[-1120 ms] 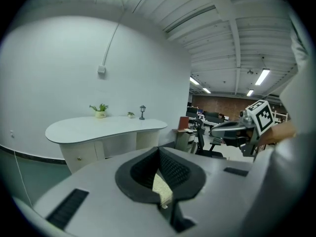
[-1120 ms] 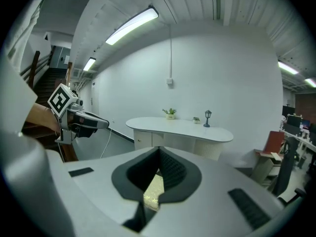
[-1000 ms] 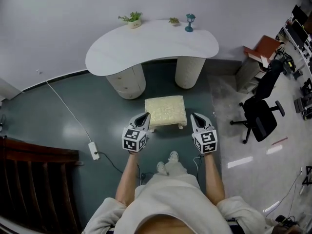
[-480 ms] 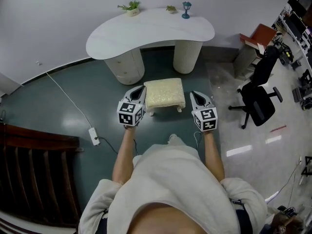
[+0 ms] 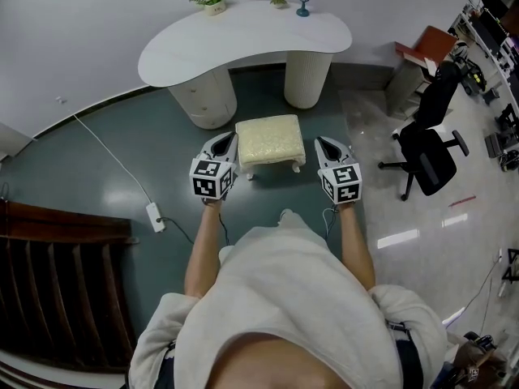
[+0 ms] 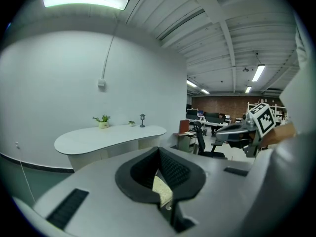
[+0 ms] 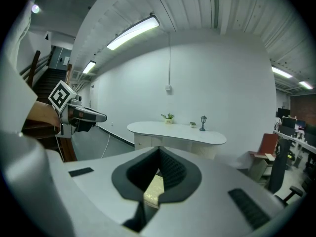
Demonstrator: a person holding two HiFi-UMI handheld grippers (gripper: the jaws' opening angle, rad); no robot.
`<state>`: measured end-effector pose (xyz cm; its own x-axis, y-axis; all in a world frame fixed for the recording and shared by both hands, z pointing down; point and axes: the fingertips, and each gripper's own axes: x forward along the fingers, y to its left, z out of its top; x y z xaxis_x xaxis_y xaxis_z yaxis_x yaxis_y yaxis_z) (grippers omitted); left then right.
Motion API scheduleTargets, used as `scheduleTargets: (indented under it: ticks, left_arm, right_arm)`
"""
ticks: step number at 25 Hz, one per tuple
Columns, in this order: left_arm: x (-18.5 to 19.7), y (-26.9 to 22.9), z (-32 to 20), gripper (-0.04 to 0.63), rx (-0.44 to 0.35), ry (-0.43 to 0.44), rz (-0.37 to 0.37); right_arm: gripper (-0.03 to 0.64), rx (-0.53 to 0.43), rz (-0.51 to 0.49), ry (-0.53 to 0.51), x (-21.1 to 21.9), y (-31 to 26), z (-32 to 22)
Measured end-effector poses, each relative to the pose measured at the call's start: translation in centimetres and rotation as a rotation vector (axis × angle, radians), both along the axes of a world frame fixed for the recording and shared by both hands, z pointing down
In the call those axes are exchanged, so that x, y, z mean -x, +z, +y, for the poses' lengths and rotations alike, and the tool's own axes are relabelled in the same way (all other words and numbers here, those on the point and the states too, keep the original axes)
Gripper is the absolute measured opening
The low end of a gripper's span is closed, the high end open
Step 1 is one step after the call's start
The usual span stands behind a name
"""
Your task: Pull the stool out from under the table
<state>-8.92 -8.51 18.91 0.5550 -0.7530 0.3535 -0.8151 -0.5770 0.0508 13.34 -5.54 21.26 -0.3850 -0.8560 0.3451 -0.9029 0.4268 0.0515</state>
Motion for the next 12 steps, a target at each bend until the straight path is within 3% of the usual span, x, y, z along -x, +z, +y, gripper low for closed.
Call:
scheduleTargets:
  ticks: [12]
  left_arm:
    - [-0.1,1.7,0.7,0.011,0.027,0.008,-0.004]
  right_arm:
    - [-0.005,0.003,0.016,-0.016,0.5,0.4,0.3]
